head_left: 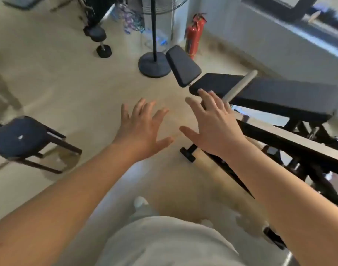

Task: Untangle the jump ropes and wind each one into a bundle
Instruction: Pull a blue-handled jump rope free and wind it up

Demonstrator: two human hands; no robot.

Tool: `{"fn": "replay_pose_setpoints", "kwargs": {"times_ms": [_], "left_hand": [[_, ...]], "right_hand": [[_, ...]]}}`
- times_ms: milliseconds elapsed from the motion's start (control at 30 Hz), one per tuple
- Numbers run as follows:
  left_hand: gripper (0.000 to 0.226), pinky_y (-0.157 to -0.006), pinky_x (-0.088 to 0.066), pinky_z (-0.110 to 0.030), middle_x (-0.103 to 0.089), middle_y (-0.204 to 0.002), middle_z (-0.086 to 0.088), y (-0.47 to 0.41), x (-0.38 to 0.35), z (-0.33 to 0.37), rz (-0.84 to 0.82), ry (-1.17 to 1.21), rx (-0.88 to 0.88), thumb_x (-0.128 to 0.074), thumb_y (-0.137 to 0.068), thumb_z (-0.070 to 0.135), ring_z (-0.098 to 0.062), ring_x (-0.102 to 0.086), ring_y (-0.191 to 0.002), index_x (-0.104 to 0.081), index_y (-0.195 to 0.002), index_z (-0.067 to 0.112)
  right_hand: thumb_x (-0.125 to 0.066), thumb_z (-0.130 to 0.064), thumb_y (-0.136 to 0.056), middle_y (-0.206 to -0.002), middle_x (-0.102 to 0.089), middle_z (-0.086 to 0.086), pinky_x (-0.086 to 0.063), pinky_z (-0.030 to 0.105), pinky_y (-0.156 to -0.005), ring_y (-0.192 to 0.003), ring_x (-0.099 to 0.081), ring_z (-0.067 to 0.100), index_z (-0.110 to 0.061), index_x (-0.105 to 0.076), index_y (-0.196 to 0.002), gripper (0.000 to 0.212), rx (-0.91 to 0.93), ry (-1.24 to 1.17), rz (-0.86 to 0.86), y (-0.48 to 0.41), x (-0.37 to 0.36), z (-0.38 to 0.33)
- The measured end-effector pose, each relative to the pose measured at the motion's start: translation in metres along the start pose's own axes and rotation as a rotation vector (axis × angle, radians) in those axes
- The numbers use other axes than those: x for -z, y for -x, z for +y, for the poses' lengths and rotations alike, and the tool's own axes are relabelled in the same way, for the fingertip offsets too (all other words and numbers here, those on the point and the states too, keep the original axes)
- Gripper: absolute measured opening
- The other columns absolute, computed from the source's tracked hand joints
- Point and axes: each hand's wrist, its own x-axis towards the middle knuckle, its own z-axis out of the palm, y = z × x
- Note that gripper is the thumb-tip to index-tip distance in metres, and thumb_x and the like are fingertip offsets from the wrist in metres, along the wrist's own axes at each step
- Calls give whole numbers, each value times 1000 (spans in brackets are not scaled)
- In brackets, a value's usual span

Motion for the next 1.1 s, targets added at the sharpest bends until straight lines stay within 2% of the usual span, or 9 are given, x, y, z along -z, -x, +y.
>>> {"fn": "replay_pose_setpoints", "kwargs": {"times_ms": [200,500,733,933,1100], "left_hand": [[83,-116,-11,-65,-16,-161,-6,1,-15,-96,-10,64,74,-37,-84,78,-29,-5,-151,-12,-152,36],[85,-116,-18,-61,-22,-158,-4,-34,-33,-216,-11,159,235,-32,-80,78,-27,-10,-150,-17,-152,36],[86,-116,-18,-61,-21,-159,-4,-132,-27,-307,-24,139,327,-28,-80,80,-28,-11,-151,-16,-152,36],[84,-118,-18,-58,-21,-159,-3,-230,-3,-385,-15,201,464,-38,-83,77,-26,-13,-150,-15,-153,36],[84,-116,-22,-57,-24,-158,-2,-289,13,-451,11,222,546,-39,-82,78,-25,-17,-149,-16,-152,37]], "right_hand": [[-50,-66,-91,-165,-14,10,-24,65,-116,-152,-11,38,-33,-19,-154,78,88,-30,-50,-72,-23,-77],[-50,-66,-90,-164,-14,14,-29,62,-113,-150,-16,40,-31,-16,-155,81,186,-49,-76,-197,-48,-138],[-51,-65,-90,-164,-12,13,-27,64,-113,-151,-14,39,-32,-18,-154,79,302,-42,-82,-347,-54,-171],[-51,-63,-90,-164,-10,12,-25,62,-115,-151,-13,37,-30,-18,-155,80,401,-37,-130,-490,-42,-192],[-50,-62,-91,-164,-11,12,-26,61,-114,-151,-13,36,-30,-19,-154,77,491,-21,-140,-595,-34,-220]]}}
